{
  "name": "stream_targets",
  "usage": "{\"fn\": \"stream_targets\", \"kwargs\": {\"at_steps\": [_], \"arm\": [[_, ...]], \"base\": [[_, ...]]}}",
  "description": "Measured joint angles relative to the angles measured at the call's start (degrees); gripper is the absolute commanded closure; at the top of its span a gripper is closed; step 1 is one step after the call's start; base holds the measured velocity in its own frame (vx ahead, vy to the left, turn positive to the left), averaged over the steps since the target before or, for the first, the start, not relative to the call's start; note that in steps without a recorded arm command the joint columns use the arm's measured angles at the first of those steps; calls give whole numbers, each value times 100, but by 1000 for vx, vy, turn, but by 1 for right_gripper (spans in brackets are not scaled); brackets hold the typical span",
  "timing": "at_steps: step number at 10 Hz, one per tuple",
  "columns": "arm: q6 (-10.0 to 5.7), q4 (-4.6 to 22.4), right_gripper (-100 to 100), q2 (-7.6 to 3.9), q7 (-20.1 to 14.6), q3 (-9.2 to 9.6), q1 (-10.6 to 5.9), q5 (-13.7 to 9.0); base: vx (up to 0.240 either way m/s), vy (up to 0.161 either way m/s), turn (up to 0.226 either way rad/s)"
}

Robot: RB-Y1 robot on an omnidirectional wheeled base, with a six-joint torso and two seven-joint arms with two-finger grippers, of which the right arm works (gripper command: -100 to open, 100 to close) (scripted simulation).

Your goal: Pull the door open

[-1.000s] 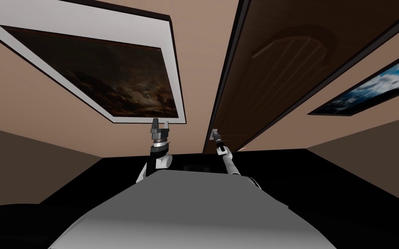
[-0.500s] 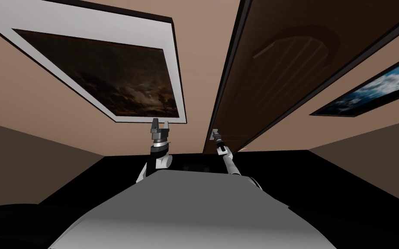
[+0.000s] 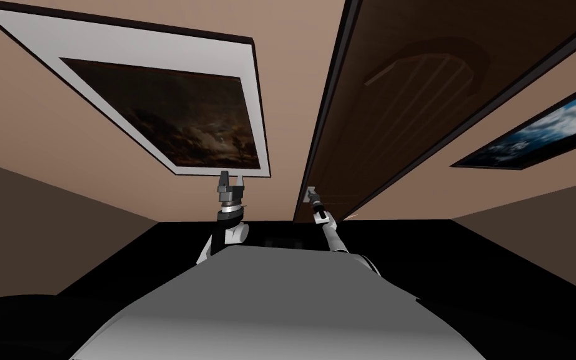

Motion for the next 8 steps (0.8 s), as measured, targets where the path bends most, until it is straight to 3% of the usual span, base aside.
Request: {"fn": "stream_targets", "kwargs": {"at_steps": [8], "arm": [[-23,76,100,-164,-1157,104,-57,-594]], "base": [[-45,-20,64]]}}
